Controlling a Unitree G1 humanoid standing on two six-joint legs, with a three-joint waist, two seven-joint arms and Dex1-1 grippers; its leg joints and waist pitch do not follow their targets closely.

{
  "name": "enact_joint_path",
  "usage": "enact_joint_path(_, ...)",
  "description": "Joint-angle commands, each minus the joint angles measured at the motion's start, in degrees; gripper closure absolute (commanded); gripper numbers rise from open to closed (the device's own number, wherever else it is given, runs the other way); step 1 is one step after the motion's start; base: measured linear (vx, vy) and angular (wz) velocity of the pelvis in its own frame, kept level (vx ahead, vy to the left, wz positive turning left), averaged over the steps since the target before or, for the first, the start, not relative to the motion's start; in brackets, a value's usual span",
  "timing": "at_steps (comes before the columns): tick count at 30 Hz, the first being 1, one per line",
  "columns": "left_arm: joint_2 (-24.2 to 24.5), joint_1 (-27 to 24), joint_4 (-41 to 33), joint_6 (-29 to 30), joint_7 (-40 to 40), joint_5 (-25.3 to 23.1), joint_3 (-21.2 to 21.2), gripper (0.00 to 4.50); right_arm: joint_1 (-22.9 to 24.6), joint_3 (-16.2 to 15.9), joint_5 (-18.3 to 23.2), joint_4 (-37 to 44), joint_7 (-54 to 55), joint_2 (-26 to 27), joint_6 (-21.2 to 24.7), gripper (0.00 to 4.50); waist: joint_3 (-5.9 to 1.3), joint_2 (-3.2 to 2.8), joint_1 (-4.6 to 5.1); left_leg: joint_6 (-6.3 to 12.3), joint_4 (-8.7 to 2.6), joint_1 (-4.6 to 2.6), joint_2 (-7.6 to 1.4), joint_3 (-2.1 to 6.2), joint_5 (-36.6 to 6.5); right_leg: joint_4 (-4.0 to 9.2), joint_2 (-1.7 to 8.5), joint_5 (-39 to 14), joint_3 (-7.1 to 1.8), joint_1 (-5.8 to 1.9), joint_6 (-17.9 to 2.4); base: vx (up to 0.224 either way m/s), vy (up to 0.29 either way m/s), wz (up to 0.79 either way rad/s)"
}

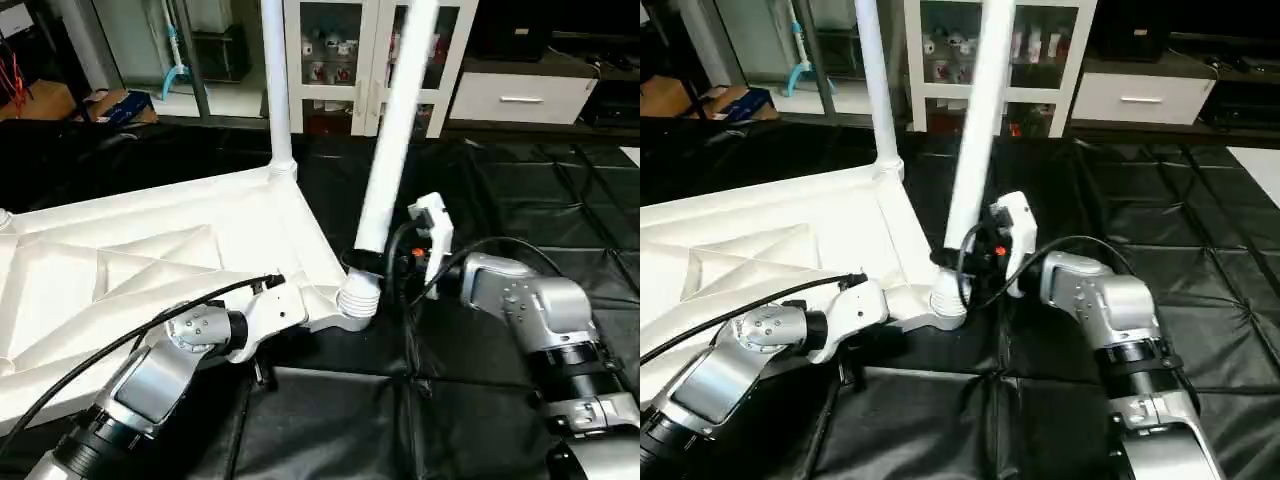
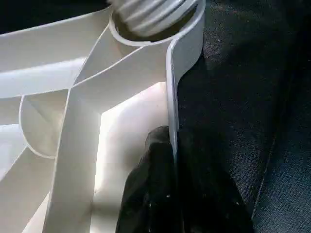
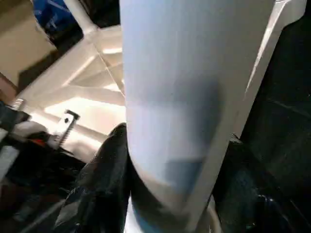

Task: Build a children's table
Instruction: Insert table leg to table base

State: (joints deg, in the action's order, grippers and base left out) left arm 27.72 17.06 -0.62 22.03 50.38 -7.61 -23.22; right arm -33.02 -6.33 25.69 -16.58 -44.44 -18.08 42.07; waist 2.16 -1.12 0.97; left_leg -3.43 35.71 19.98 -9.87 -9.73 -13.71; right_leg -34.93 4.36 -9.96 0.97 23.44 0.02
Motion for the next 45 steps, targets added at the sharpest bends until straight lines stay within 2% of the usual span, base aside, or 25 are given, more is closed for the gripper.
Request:
enact_joint_path(1,1.0,-1.4,0.9,0.9,0.3,-1.7,-2.2,4.46,-0.2,-1.1,-2.8,-1.6,0.8,-0.2,-1.3,2.66,-3.13,0.27,-0.33,2.34,-4.46,0.25,-2.2,0.33,-4.6,3.35,2.54,-7.6,-1.4,-2.84,-15.8,0.0,0.0,0.0)
enact_joint_path(5,1.1,-1.3,0.9,0.8,0.2,-1.7,-2.2,4.46,-0.9,-2.0,-4.2,-2.5,0.9,0.3,-2.8,2.66,-3.04,0.62,-0.3,2.25,-4.59,0.38,-2.19,0.37,-5.5,3.42,2.59,-8.5,-1.42,-2.93,-15.6,0.0,0.0,0.0)
enact_joint_path(9,1.2,-1.4,0.8,0.9,0.0,-1.7,-2.1,4.46,-1.6,-3.9,-6.0,-3.5,0.2,0.1,-4.5,2.66,-2.97,0.59,-0.05,1.76,-4.66,0.37,-2.21,0.44,-7.0,3.61,2.62,-10.6,-1.45,-2.82,-15.0,0.0,0.0,0.0)
enact_joint_path(12,1.3,-1.5,0.7,1.0,0.0,-1.7,-2.2,4.46,-1.3,-5.2,-7.3,-3.3,-0.3,-0.4,-5.4,2.66,-2.98,0.52,-0.05,1.75,-4.68,0.36,-2.24,0.45,-6.6,3.58,2.59,-10.3,-1.47,-2.78,-14.9,0.0,0.0,0.0)
enact_joint_path(18,1.4,-1.3,1.4,0.5,-0.6,-2.0,-2.1,4.46,3.5,-6.8,-7.6,1.6,-2.7,-1.4,-9.1,2.66,-2.96,0.53,-0.14,1.6,-4.8,0.36,-2.36,0.49,-7.4,3.7,2.63,-10.4,-1.52,-2.76,-14.3,0.0,0.0,0.0)
enact_joint_path(23,1.4,-1.3,1.4,0.5,-0.8,-2.1,-2.2,4.46,7.7,-5.5,-6.6,5.4,-3.8,-1.6,-13.2,2.66,-3.04,0.56,-0.12,1.78,-4.88,0.33,-2.38,0.51,-7.8,3.72,2.54,-9.4,-1.51,-2.74,-14.4,0.0,0.0,0.0)
enact_joint_path(24,1.4,-1.3,1.5,0.5,-0.8,-2.1,-2.2,4.46,8.6,-5.1,-6.4,6.0,-3.8,-1.6,-14.1,2.66,-3.01,0.4,-0.12,1.82,-4.92,0.33,-2.38,0.55,-8.2,3.72,2.56,-9.7,-1.53,-2.74,-14.5,0.0,0.0,0.0)
enact_joint_path(26,1.3,-1.1,1.8,0.3,-0.9,-2.1,-2.3,4.46,10.3,-4.5,-6.4,7.1,-4.0,-1.7,-16.3,2.66,-2.96,0.57,-0.16,1.88,-4.95,0.44,-2.42,0.52,-8.5,3.82,2.58,-9.9,-1.58,-2.76,-14.2,0.0,0.0,0.0)
enact_joint_path(27,1.3,-1.1,1.8,0.3,-1.0,-2.1,-2.3,4.46,10.9,-4.2,-6.3,7.5,-4.1,-1.7,-16.9,2.66,-3.01,0.41,-0.11,1.83,-5.0,0.33,-2.43,0.57,-8.9,3.85,2.58,-10.3,-1.54,-2.71,-14.2,0.0,0.0,0.0)
enact_joint_path(29,1.3,-1.0,1.9,0.3,-1.0,-2.1,-2.4,4.46,12.2,-3.4,-5.6,8.7,-4.4,-1.6,-18.2,2.66,-2.85,0.45,-0.06,1.82,-5.11,0.45,-2.41,0.6,-9.7,3.99,2.51,-11.3,-1.57,-2.71,-13.9,0.0,0.0,0.0)
enact_joint_path(32,1.1,-0.8,2.2,0.1,-1.2,-2.2,-2.5,4.46,14.6,-0.9,-3.4,10.1,-5.9,-1.4,-20.9,2.66,-2.85,0.47,0.03,1.68,-5.23,0.4,-2.48,0.71,-11.2,4.17,2.57,-12.8,-1.6,-2.65,-13.4,0.0,0.0,0.0)
enact_joint_path(33,1.1,-0.8,2.3,0.1,-1.2,-2.2,-2.4,4.46,15.3,0.3,-3.1,9.3,-6.3,-1.3,-23.3,2.66,-2.88,0.44,0.09,1.76,-5.25,0.38,-2.51,0.72,-11.3,4.17,2.55,-12.7,-1.57,-2.57,-13.5,0.0,0.0,0.0)
enact_joint_path(34,1.1,-0.8,2.3,0.1,-1.2,-2.2,-2.4,4.46,15.3,0.3,-3.1,9.3,-6.3,-1.3,-23.4,2.66,-2.82,0.5,0.12,1.77,-5.25,0.48,-2.47,0.71,-11.7,4.26,2.57,-13.2,-1.58,-2.55,-13.5,0.0,0.0,0.0)
enact_joint_path(37,1.1,-0.8,2.3,0.1,-1.2,-2.1,-2.4,4.46,15.6,3.3,-1.5,6.8,-5.8,0.1,-25.7,2.66,-2.79,0.49,0.22,1.72,-5.29,0.42,-2.42,0.71,-12.5,4.43,2.57,-14.7,-1.56,-2.44,-13.4,0.0,0.0,0.0)
enact_joint_path(39,1.1,-0.7,2.3,0.1,-1.2,-2.1,-2.5,4.46,15.4,4.4,-0.8,5.4,-5.4,1.0,-26.6,2.66,-2.73,0.24,0.24,1.52,-5.37,0.37,-2.42,0.79,-13.4,4.55,2.6,-16.1,-1.56,-2.33,-13.2,0.0,0.0,0.0)
enact_joint_path(40,1.1,-0.7,2.4,0.1,-1.2,-2.1,-2.5,4.46,15.3,4.9,-0.3,4.9,-5.2,1.6,-26.9,2.66,-2.77,0.42,0.32,1.5,-5.34,0.48,-2.41,0.78,-13.1,4.53,2.54,-15.7,-1.55,-2.38,-13.1,0.0,0.0,0.0)
enact_joint_path(45,1.3,-0.5,2.7,-0.1,-1.1,-2.1,-2.5,4.46,14.6,5.8,2.3,3.9,-6.4,3.1,-26.2,2.66,-2.81,0.3,0.28,2.15,-5.37,0.51,-2.45,0.76,-11.9,4.32,2.55,-13.5,-1.52,-2.45,-13.8,0.0,0.0,0.0)
